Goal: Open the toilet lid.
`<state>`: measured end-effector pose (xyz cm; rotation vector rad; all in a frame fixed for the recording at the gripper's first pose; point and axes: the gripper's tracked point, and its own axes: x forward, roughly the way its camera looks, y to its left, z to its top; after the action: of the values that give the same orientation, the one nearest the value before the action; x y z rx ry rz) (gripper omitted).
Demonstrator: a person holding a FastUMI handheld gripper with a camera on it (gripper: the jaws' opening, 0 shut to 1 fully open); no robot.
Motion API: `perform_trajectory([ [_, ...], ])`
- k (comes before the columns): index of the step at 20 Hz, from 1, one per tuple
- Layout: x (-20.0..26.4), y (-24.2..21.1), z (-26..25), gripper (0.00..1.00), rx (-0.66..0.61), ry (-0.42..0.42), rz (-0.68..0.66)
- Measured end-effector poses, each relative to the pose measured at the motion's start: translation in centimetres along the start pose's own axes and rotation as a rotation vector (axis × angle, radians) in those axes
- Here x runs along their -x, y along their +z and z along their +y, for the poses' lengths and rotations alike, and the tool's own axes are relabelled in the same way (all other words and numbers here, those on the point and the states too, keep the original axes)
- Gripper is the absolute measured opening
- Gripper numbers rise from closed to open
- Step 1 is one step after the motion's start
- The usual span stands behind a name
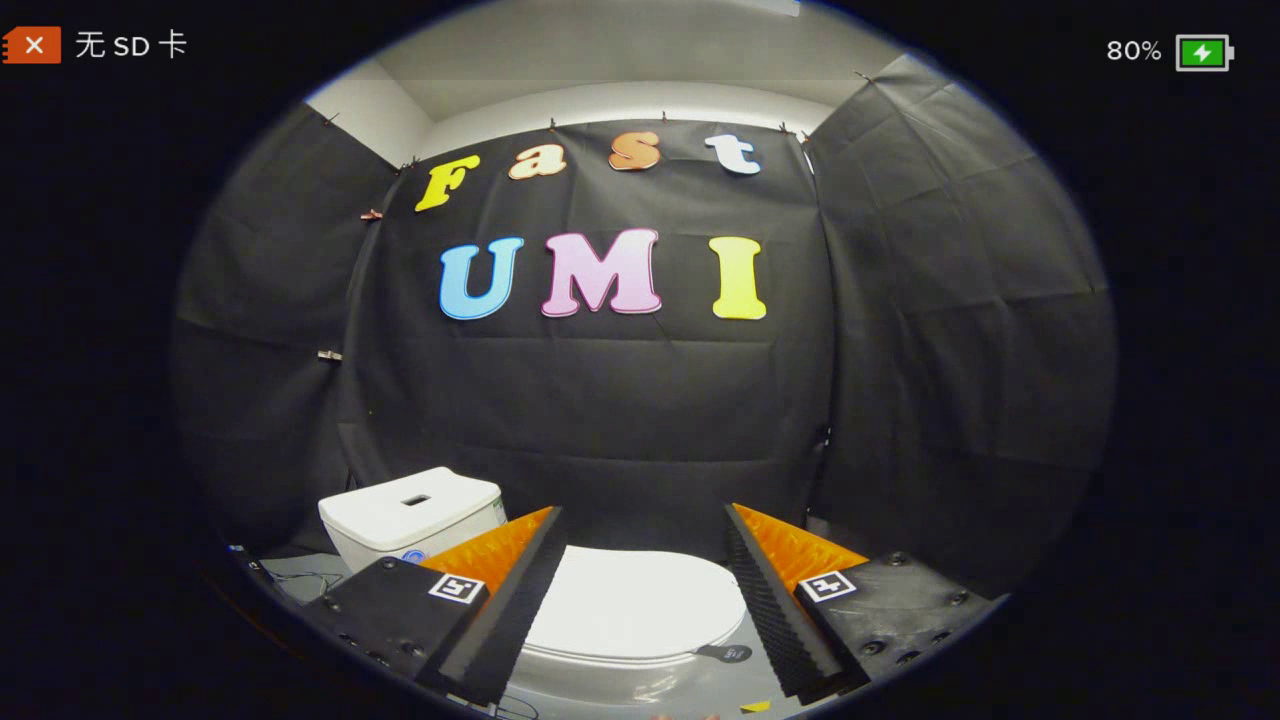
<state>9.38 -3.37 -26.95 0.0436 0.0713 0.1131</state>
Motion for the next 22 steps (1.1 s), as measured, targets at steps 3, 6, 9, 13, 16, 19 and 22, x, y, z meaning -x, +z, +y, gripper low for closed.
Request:
perform_trajectory([
  [3, -1.5, -4.0, -2.7, 0.98, -0.044, -0.017, 0.083],
  [6, -2.9, -8.0, -5.0, 0.98, -0.139, -0.021, 0.186],
  [9, -4.1, -11.9, -7.3, 0.99, -0.270, -0.010, 0.282],
  [13, -5.7, -17.4, -10.2, 0.98, -0.450, -0.032, 0.416],
  [16, -6.4, -21.0, -12.4, 0.99, -0.560, -0.074, 0.472],
  [19, -6.8, -25.0, -14.5, 0.99, -0.655, -0.152, 0.542],
  [22, -7.1, -28.6, -14.9, 0.99, -0.776, -0.189, 0.609],
])
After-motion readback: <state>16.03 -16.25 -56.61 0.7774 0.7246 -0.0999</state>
